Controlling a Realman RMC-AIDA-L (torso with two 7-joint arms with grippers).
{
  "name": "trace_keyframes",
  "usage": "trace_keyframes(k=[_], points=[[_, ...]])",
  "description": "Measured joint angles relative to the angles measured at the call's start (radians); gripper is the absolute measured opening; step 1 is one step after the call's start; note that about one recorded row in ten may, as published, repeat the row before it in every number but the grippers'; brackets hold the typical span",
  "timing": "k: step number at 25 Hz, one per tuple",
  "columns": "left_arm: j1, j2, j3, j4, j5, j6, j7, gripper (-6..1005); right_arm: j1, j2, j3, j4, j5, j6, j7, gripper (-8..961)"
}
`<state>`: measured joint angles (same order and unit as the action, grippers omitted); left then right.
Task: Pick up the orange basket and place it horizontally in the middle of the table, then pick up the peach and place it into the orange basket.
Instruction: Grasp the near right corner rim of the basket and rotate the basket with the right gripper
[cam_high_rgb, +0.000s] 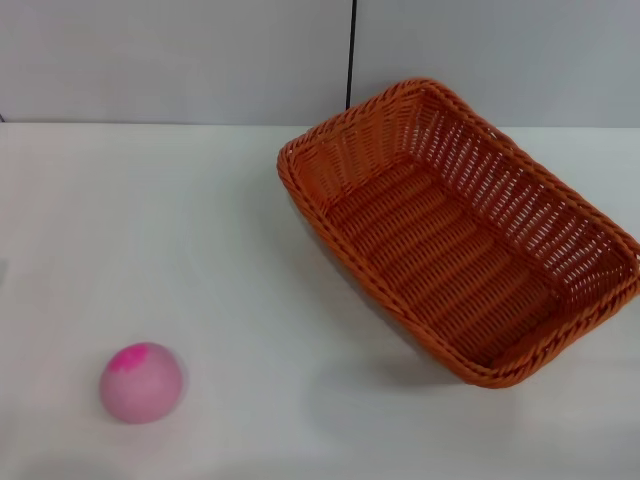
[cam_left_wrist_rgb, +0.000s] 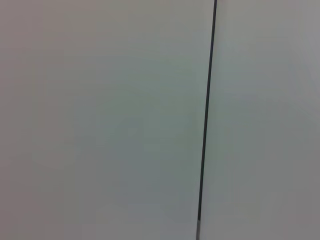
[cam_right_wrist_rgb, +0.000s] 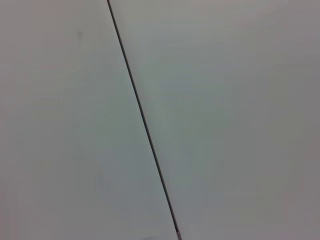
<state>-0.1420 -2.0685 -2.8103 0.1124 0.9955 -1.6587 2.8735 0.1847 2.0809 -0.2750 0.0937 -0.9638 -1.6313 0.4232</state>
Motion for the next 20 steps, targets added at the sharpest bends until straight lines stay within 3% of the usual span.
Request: trace_keyframes(k=[11, 16, 17, 18, 20], points=[[0.044, 0.002, 0.007, -0.018, 0.001, -0.011, -0.023, 826, -0.005, -0.007, -0.056, -0.078, -0.083, -0.003, 0.135, 697], [0.05, 0.001, 0.011, -0.016, 0.007, -0.012, -0.024, 825, -0.026, -0.01, -0.078, -0.297, -0.273, 0.004, 0.399, 696], [0.05, 0.001, 0.017, -0.013, 0.008, -0.008, -0.024, 824, -0.027, -0.011, -0.078, -0.413, -0.386, 0.005, 0.56, 696], [0.05, 0.001, 0.017, -0.013, 0.008, -0.008, -0.024, 824, -0.027, -0.011, -0.078, -0.413, -0.386, 0.005, 0.56, 696], [0.046, 0.0, 0.022, -0.011, 0.009, 0.001, -0.025, 823, -0.016, -0.013, -0.075, -0.546, -0.504, 0.006, 0.741, 696]])
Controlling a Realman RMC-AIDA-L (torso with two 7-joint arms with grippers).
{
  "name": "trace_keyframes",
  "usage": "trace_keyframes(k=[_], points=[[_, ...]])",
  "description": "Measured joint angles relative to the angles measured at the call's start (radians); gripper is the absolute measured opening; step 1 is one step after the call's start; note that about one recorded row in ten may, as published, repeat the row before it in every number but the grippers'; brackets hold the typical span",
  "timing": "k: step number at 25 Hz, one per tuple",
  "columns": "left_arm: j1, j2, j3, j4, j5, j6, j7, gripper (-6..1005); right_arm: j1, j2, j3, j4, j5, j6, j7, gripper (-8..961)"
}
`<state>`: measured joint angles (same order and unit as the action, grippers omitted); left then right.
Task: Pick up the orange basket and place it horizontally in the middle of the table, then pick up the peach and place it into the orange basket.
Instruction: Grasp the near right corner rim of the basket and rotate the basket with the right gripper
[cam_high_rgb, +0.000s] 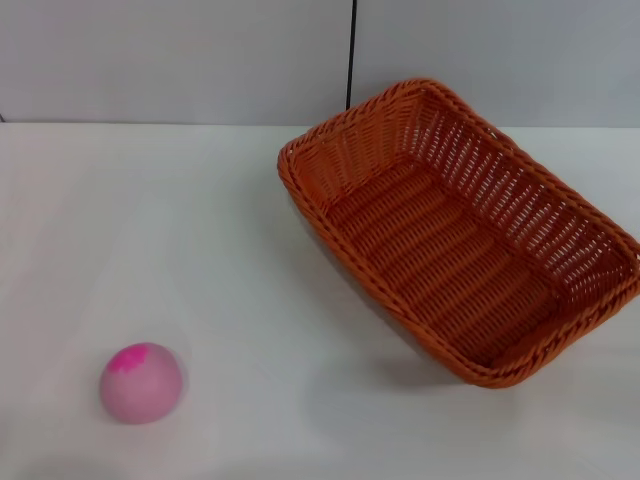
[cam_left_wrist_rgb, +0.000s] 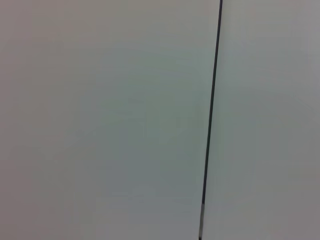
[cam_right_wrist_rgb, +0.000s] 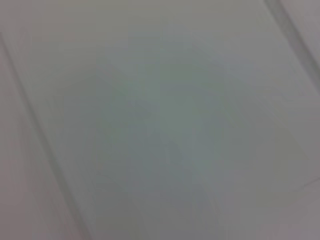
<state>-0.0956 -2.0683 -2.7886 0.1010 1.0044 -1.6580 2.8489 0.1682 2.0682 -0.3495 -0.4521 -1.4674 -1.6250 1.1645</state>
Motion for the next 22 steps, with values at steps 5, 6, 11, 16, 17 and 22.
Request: trace_keyframes(k=[5, 6, 11, 16, 17, 22], points=[[-0.005, -0.001, 0.006, 0.003, 0.0, 0.014, -0.001, 822, 0.071, -0.032, -0.001, -0.387, -0.329, -0.006, 0.531, 695], [-0.005, -0.001, 0.006, 0.003, 0.0, 0.014, -0.001, 822, 0.071, -0.032, -0.001, -0.387, -0.329, -0.006, 0.531, 695], [0.005, -0.001, 0.006, 0.005, 0.0, 0.015, -0.01, 820, 0.233, -0.122, 0.008, -0.49, -0.656, -0.082, 0.847, 695], [0.01, -0.001, 0.009, 0.005, 0.0, 0.015, -0.015, 819, 0.382, -0.175, -0.008, -0.491, -0.863, -0.159, 0.961, 694], [0.012, -0.001, 0.009, 0.005, 0.0, 0.015, -0.015, 819, 0.42, -0.184, -0.039, -0.488, -0.903, -0.169, 0.996, 694], [0.025, -0.001, 0.012, 0.005, 0.0, 0.015, -0.016, 817, 0.47, -0.191, -0.139, -0.48, -0.945, -0.163, 1.07, 693]])
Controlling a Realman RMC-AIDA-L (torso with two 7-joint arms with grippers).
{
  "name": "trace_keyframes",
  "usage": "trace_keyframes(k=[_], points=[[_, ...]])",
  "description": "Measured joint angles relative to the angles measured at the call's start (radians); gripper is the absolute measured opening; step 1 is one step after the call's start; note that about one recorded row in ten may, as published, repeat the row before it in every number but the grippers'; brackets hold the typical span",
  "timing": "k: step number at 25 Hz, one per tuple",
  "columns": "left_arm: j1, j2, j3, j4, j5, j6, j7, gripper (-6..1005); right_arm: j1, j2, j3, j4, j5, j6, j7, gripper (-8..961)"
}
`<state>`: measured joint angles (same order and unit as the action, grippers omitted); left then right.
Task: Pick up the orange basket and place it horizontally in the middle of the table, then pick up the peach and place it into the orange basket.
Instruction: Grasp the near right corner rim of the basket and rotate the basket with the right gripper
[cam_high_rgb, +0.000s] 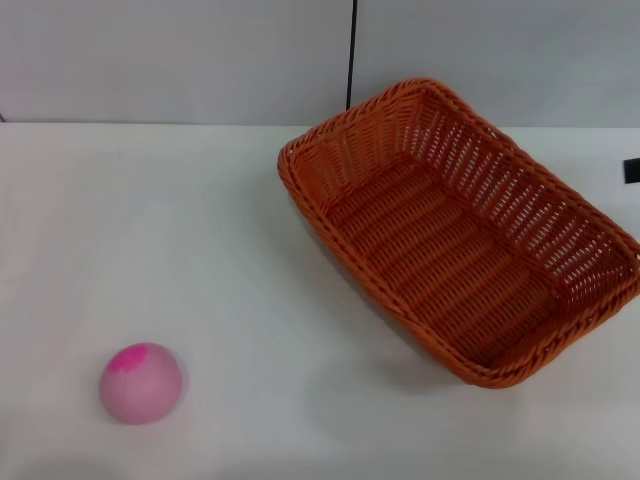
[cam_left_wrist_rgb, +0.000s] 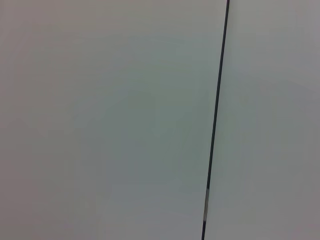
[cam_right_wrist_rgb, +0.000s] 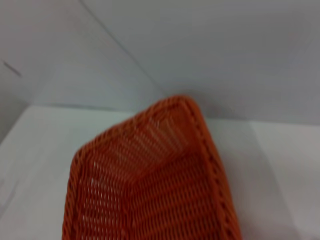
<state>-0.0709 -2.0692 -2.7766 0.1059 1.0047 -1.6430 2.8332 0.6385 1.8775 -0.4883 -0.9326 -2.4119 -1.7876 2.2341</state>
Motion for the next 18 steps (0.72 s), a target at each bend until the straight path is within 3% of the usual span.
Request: trace_keyframes(k=[6, 12, 18], points=[[0.005, 0.001, 0.002, 0.0, 0.0, 0.0, 0.0, 816, 0.032, 0.0, -0.052, 0.076, -0.019, 0.03, 0.017, 693], [0.005, 0.002, 0.002, -0.002, 0.0, 0.0, 0.0, 814, 0.046, 0.009, -0.117, 0.161, -0.042, 0.158, 0.018, 692], [0.008, 0.003, 0.002, -0.003, 0.0, -0.005, 0.0, 812, 0.052, 0.036, -0.126, 0.2, -0.038, 0.261, -0.01, 691]])
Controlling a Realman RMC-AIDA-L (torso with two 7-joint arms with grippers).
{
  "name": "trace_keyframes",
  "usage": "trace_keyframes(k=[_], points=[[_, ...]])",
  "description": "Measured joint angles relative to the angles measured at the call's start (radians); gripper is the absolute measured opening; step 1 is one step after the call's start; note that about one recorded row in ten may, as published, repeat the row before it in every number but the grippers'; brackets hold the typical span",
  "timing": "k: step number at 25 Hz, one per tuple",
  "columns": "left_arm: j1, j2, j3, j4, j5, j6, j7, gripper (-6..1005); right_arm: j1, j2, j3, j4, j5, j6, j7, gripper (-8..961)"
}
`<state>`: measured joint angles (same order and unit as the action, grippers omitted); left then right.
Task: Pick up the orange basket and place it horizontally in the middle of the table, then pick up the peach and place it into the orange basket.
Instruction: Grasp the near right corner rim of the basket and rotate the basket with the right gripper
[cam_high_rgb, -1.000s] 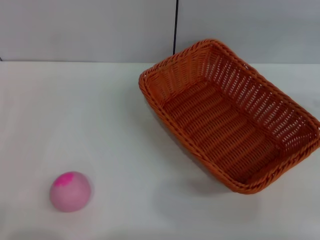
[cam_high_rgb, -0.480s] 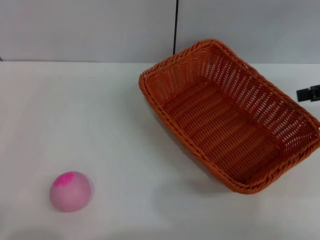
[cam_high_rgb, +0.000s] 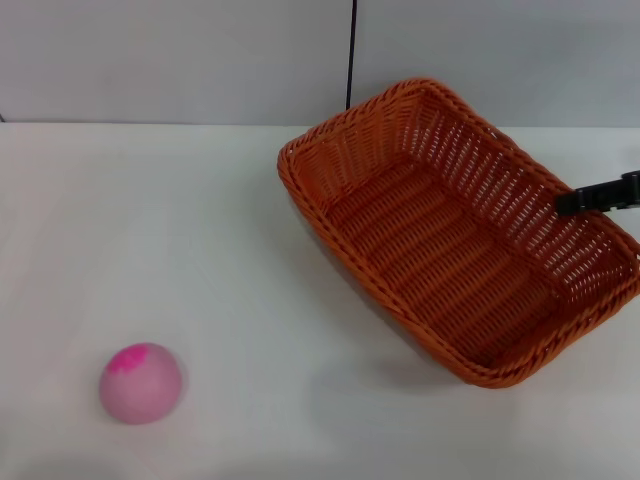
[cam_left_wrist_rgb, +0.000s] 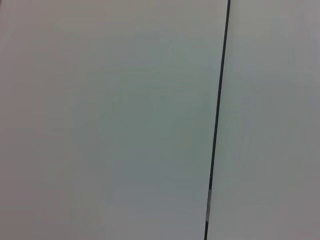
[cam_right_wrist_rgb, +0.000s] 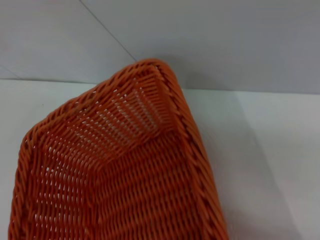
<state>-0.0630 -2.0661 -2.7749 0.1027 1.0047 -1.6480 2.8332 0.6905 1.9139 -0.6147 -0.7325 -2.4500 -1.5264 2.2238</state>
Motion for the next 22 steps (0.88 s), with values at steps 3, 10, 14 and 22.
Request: trace_keyframes(k=[3, 10, 14, 22], points=[[0.0, 0.0, 0.0, 0.0, 0.0, 0.0, 0.0, 811, 0.006, 0.007, 0.0, 0.012, 0.002, 0.021, -0.012, 691], [-0.002, -0.002, 0.0, 0.003, 0.0, 0.002, 0.0, 809, 0.043, 0.016, -0.028, 0.09, 0.002, 0.097, -0.036, 690], [-0.003, -0.002, 0.0, 0.003, 0.0, 0.002, 0.0, 808, 0.048, 0.024, -0.055, 0.099, 0.001, 0.131, -0.035, 690], [0.0, -0.002, 0.0, 0.003, 0.0, 0.002, 0.0, 806, 0.052, 0.04, -0.102, 0.103, -0.001, 0.179, -0.034, 689]])
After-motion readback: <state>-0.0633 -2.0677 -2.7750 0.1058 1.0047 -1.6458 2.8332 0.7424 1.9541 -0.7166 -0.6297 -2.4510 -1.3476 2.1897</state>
